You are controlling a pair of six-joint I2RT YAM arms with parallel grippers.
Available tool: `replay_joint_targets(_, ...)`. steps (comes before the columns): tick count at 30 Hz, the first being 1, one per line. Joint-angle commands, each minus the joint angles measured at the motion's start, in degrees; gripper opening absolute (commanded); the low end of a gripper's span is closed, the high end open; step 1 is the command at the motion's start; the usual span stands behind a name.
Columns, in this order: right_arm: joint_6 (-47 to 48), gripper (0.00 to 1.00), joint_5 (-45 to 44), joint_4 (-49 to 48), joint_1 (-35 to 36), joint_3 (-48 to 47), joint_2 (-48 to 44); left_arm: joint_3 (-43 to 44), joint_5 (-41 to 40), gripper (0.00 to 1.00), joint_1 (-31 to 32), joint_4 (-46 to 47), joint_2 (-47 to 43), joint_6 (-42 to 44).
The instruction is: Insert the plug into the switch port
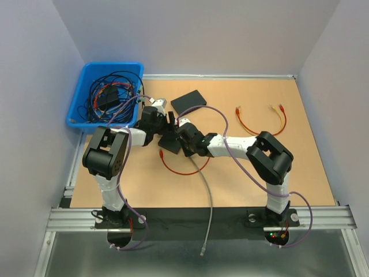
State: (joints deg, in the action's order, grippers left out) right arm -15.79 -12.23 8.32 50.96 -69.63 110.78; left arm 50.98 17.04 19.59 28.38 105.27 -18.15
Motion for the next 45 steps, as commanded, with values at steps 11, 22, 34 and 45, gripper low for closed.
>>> replay_joint_targets(11,0.32,0.00,0.80,-0.41,0.02,-5.17,1.02,-4.49,-0.77,0.78,0.88,-1.21,-2.00,-2.67)
replay_joint_targets(22,-0.38,0.00,2.91,0.91,0.19,-7.28,-0.57,-4.14,-6.93,0.78,1.76,-7.72,-3.06,-3.56)
replay_joint_targets(34,-1.43,0.00,4.85,1.09,1.33,-8.33,1.02,-3.70,-7.10,0.78,1.76,-7.81,-1.30,-4.17)
replay_joint_targets(45,2.69,0.00,0.54,1.00,1.51,-9.04,1.72,-3.78,-3.86,0.78,2.12,-7.64,-0.51,-3.73)
